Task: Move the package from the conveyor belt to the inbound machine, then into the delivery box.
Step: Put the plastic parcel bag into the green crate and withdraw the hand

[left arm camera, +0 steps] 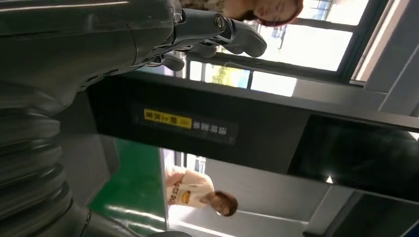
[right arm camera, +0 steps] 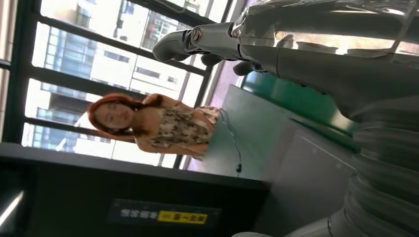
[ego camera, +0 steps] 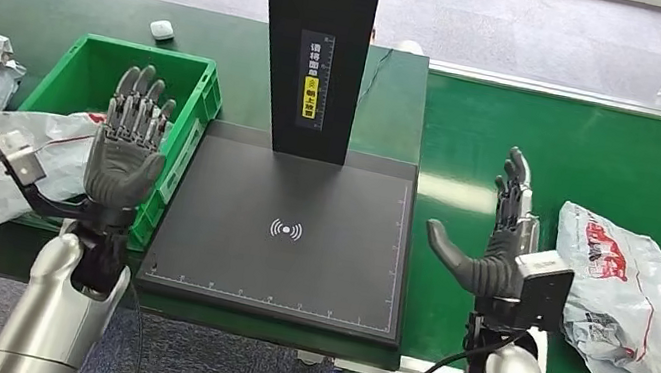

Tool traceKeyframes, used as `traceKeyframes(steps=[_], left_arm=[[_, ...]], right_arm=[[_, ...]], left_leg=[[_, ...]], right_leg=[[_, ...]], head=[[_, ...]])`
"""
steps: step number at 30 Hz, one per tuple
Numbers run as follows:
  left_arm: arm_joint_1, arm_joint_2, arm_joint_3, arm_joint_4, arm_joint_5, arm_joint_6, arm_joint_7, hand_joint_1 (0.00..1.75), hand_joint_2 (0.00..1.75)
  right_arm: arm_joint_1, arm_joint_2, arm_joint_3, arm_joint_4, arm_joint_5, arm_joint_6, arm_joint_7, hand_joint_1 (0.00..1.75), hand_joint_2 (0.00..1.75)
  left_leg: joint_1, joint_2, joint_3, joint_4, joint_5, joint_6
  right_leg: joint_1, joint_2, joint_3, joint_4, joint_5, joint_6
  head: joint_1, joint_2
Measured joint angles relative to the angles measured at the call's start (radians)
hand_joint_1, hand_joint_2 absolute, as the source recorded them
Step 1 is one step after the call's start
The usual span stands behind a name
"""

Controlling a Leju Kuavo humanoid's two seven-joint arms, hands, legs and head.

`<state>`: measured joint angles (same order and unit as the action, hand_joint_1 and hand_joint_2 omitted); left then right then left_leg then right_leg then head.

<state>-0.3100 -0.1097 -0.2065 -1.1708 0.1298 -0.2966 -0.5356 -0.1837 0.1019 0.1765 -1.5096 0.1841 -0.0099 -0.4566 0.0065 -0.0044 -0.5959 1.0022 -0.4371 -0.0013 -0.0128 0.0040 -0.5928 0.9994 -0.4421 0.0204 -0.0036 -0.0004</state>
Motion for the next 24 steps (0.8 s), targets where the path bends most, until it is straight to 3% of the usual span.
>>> traceKeyframes(steps=[14,24], left_arm=[[0.143,-0.032,-0.014,-0.038,0.007,-0.018,0.015,0.00,1.75],[0.168,-0.038,-0.009,-0.058,-0.010,-0.024,0.017,0.00,1.75]], right_arm=[[0.092,0.033,0.029,0.019,0.002,0.011,0.016,0.00,1.75],[0.107,0.042,0.027,0.019,0.006,0.012,0.016,0.00,1.75]], left_leg=[[0.001,0.000,-0.001,0.000,-0.001,0.001],[0.001,0.000,0.000,0.000,-0.001,0.001]], right_leg=[[0.000,-0.001,0.000,0.000,-0.001,0.000],[0.000,-0.001,0.000,0.000,-0.001,0.000]], head=[[0.000,0.000],[0.000,0.000]])
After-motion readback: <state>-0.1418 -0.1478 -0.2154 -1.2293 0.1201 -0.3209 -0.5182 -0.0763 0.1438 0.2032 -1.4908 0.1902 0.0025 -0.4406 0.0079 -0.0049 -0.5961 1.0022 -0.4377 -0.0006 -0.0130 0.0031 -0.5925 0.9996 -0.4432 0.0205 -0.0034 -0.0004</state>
